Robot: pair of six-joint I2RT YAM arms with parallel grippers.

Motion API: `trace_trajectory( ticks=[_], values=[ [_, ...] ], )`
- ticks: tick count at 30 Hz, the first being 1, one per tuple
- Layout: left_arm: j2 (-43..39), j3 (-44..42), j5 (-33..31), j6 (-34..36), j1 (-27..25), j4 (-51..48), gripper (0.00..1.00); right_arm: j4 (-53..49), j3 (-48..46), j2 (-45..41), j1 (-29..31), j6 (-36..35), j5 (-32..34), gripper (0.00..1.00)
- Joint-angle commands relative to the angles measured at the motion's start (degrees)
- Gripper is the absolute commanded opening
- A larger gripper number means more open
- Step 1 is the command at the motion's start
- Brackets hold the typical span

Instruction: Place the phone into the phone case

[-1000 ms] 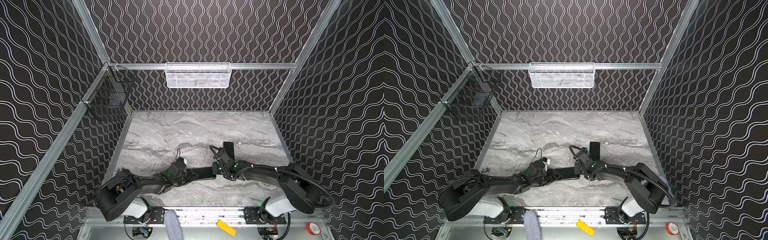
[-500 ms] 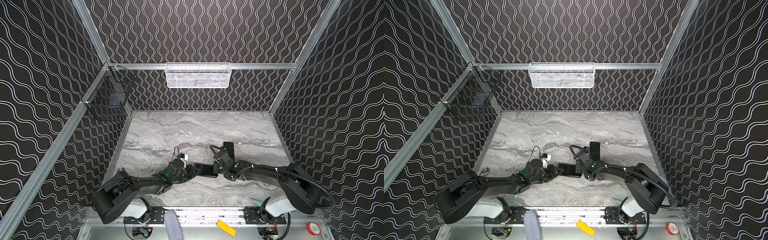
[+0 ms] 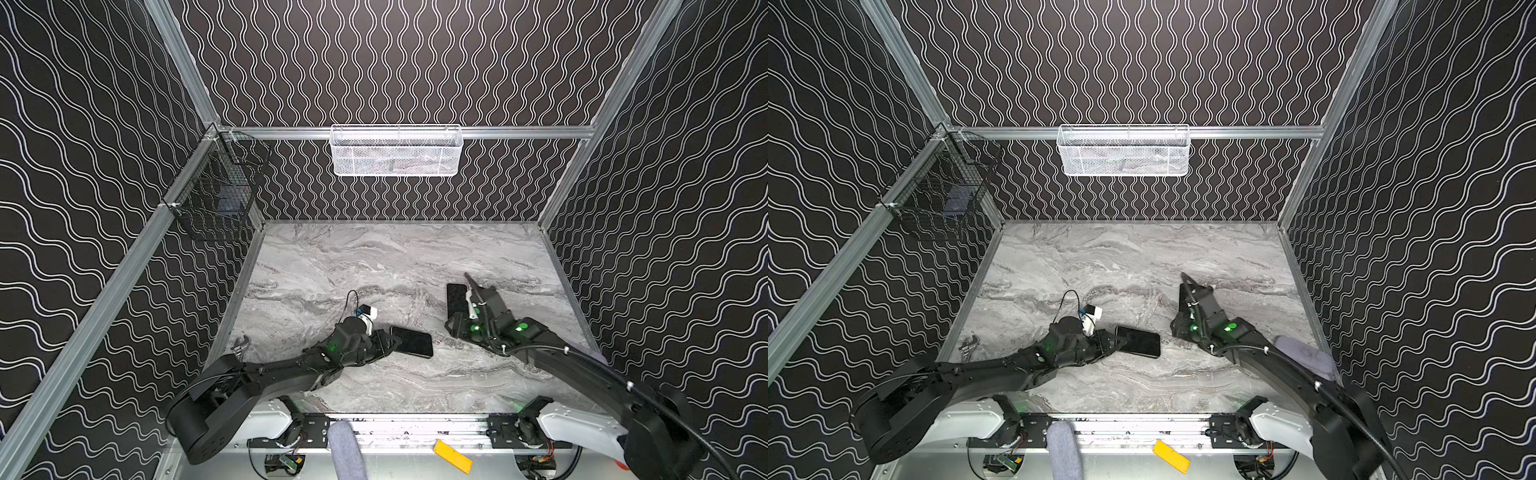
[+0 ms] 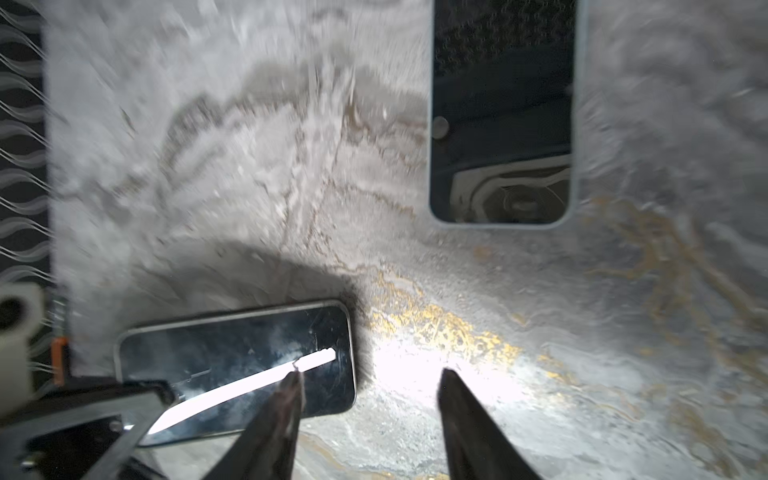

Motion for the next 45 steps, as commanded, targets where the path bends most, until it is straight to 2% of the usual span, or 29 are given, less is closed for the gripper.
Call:
trace_trajectory(
  ticks=[1, 6, 9, 13, 16, 19, 21, 26, 30, 33, 40, 45],
  values=[
    [-3.3, 3.5, 1.0, 6.1, 0.2, -6.2, 0.00, 1.7, -2.0, -5.2, -3.7, -3.5, -8.3, 0.61],
    [-8.2, 9.5, 5.8, 11.3, 2.9, -12.1, 0.00, 6.1, -3.4, -12.4, -9.7, -5.4, -19.2, 0.66],
    [-8.8, 12.4, 11.6, 12.8, 6.8, -12.8, 0.00, 9.9, -4.0, -15.7, -12.6, -5.2, -25.6, 0.67],
    [-7.8, 14.2, 20.9, 11.5, 12.4, -9.5, 0.00, 19.1, -6.0, -18.8, -15.5, -2.3, -36.0, 0.69],
    [-7.1, 15.0, 27.2, 9.1, 15.6, -5.7, 0.00, 25.2, -7.4, -19.3, -16.7, -0.2, -42.5, 0.71],
    [-7.2, 17.4, 31.7, 9.5, 17.4, -6.2, 0.00, 27.3, -7.9, -18.3, -17.3, -0.5, -46.1, 0.76],
    [-7.9, 19.1, 33.2, 10.3, 18.2, -8.3, 0.00, 29.4, -8.4, -17.4, -17.3, 0.2, -48.1, 0.78],
    [-8.6, 22.1, 35.2, 11.1, 20.3, -11.6, 0.00, 45.3, -12.6, -14.3, -17.4, 8.0, -55.9, 0.83],
    [-7.3, 22.1, 36.7, 8.0, 20.6, -7.4, 0.00, 57.6, -15.0, -11.1, -17.2, 15.2, -59.2, 0.83],
    [-6.2, 21.5, 37.2, 5.6, 20.6, -4.0, 0.00, 62.8, -15.5, -8.8, -16.2, 18.1, -60.7, 0.83],
    [-6.0, 22.3, 37.0, 5.1, 20.6, -3.5, 0.00, 61.8, -14.7, -5.3, -11.0, 15.3, -57.5, 0.84],
    [-5.6, 22.2, 36.8, 4.2, 20.6, -2.6, 0.00, 68.5, -15.5, -3.2, -10.9, 18.5, -56.8, 0.83]
  ],
)
